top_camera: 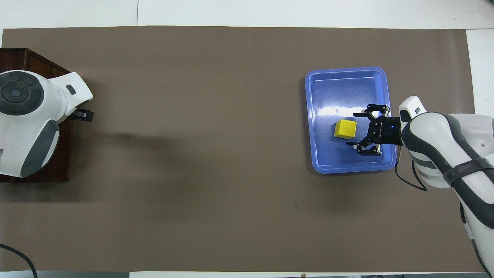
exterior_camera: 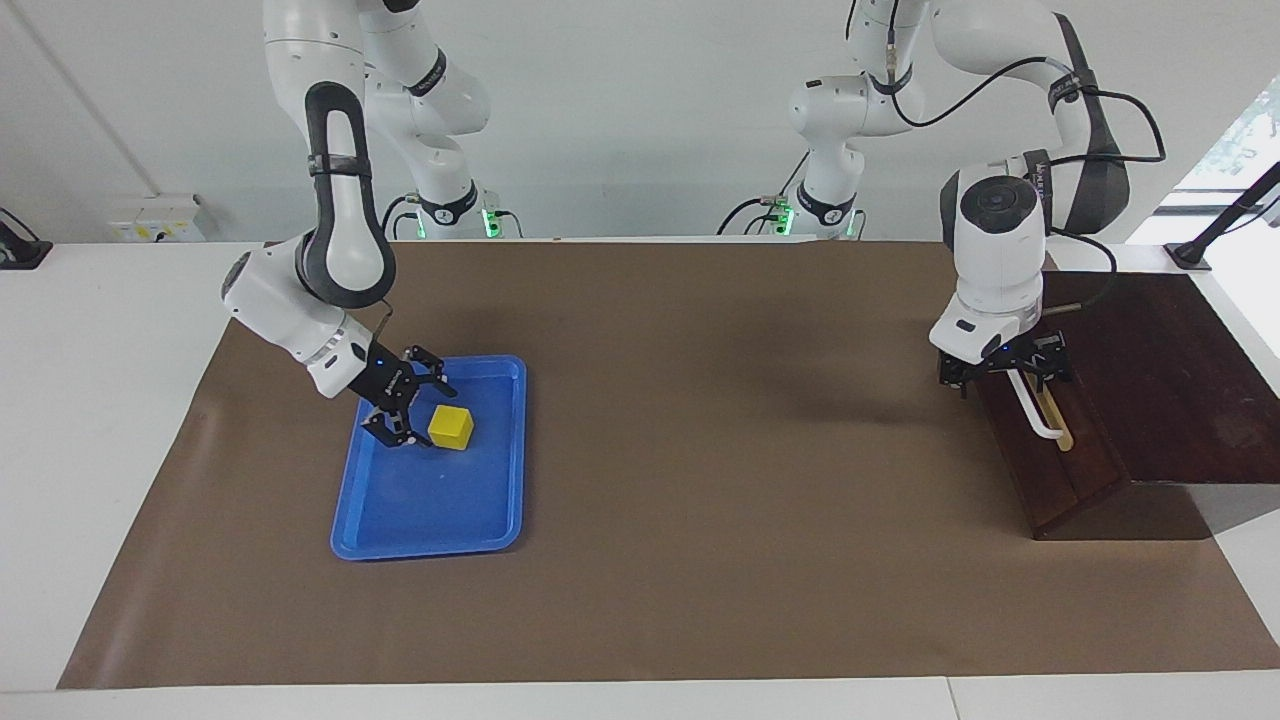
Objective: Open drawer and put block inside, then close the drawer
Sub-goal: 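Grasp the yellow block with the right gripper while the left gripper pulls the drawer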
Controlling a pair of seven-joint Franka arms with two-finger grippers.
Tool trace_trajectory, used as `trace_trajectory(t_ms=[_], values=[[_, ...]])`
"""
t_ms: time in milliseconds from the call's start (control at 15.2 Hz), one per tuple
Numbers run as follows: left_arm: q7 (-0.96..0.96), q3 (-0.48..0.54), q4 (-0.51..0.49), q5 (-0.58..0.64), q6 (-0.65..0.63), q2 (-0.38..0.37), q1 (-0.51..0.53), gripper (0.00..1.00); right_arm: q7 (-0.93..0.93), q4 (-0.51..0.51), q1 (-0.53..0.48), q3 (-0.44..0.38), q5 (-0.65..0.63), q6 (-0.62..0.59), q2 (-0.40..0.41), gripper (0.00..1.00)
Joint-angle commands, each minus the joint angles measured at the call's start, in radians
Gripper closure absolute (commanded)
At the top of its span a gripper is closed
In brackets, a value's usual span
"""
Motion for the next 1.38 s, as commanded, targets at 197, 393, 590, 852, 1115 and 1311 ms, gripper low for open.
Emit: trace_trajectory(t_ms=[197,393,590,852,1115,1311], values=[[0.003,0.001,-0.119,0.021,0.145,-0.01,0.076,0.0,-0.094,0.003,-0.006,0.007,0.031,-0.001,0.006,0.0],[-0.01,-0.002,-0.124,0.02,0.151,-0.007,0.06,0.0,-0.115,0.003,-0.004,0.007,0.033,0.013,0.007,0.0],[-0.144,-0.005,-0.113,0.011,0.146,-0.004,-0.026,0.0,-0.15,0.001,0.0,0.007,0.066,0.013,0.02,0.0],[-0.22,-0.005,-0.09,-0.138,0.142,0.011,-0.129,0.0,-0.151,0.003,0.0,0.007,0.076,0.013,0.022,0.15],[-0.263,-0.003,-0.068,-0.173,0.1,0.011,-0.21,0.0,-0.154,0.006,0.002,0.007,0.074,0.016,0.023,1.0],[-0.263,-0.005,-0.07,-0.179,0.1,0.011,-0.212,0.0,-0.152,0.013,0.003,0.007,0.074,0.016,0.025,1.0]])
